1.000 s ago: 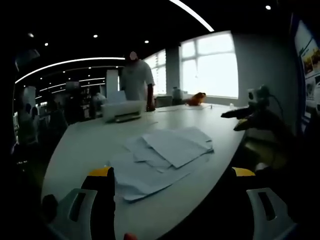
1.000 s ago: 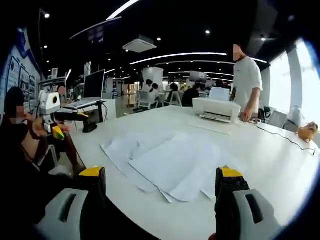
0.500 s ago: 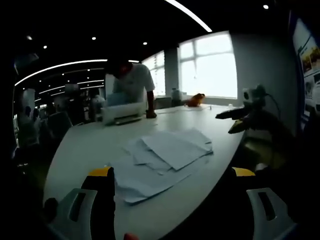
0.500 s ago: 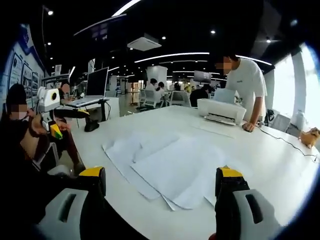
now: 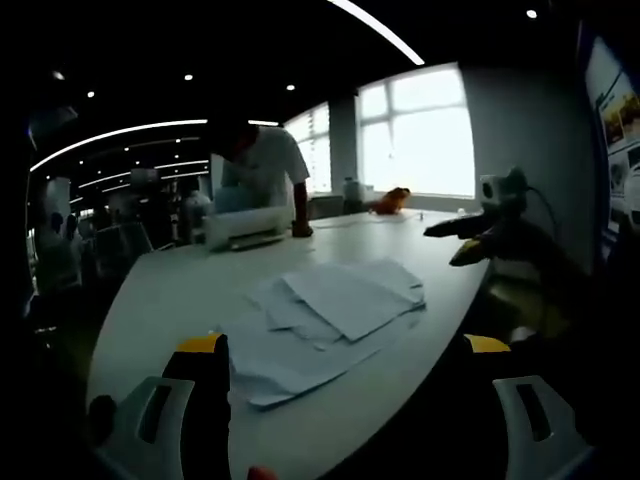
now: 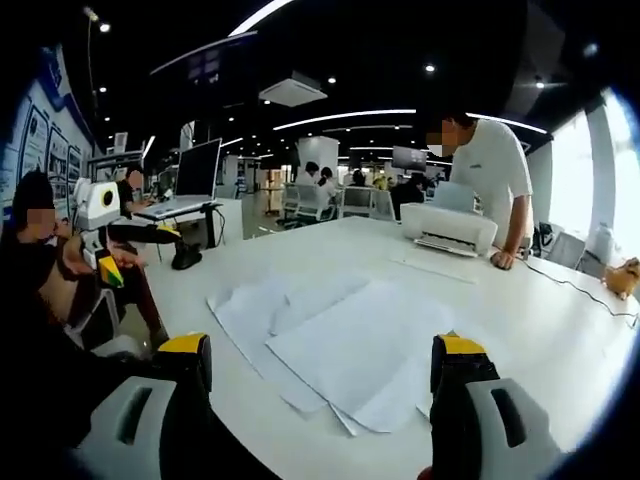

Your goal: Organize the stack of printing papers by aligning and flattening the scattered papers on the table

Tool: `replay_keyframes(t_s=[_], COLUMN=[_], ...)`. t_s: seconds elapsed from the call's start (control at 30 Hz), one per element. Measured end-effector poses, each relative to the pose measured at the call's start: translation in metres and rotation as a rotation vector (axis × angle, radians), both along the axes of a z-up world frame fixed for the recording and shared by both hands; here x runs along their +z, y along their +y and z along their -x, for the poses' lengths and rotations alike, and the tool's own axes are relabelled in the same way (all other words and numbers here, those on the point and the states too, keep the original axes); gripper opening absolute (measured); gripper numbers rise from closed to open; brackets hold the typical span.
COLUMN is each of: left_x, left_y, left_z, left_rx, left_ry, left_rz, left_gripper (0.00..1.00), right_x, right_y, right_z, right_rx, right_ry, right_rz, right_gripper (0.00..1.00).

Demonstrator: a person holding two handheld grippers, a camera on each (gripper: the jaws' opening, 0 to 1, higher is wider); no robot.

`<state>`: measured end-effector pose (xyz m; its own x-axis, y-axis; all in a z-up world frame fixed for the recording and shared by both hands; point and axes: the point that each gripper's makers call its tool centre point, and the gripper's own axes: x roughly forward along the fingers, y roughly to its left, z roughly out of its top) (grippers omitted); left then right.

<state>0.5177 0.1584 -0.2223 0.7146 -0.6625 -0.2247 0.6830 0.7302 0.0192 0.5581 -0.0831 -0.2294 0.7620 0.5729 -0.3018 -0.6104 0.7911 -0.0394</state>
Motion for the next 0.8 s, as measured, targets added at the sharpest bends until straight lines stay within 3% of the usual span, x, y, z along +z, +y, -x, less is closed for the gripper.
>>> replay_keyframes(t_s=[0.13,0.8], left_x=[0.000,-0.001], left_y=[-0.001,0.001], left_z=[0.000,0.001], left_rx=[-0.003,-0.004], left_ry=[-0.001,0.001], left_rz=[0.001,0.004], left_gripper=[0.97,0.97], right_x=[-0.006,-0.027], right_y=[0.000,0.029], right_z=[-0.007,-0.023], right_rx=[-0.009,0.036], right_ry=[0.004,0.063], right_rz=[0.028,0.028], right_gripper=[0.86,0.86])
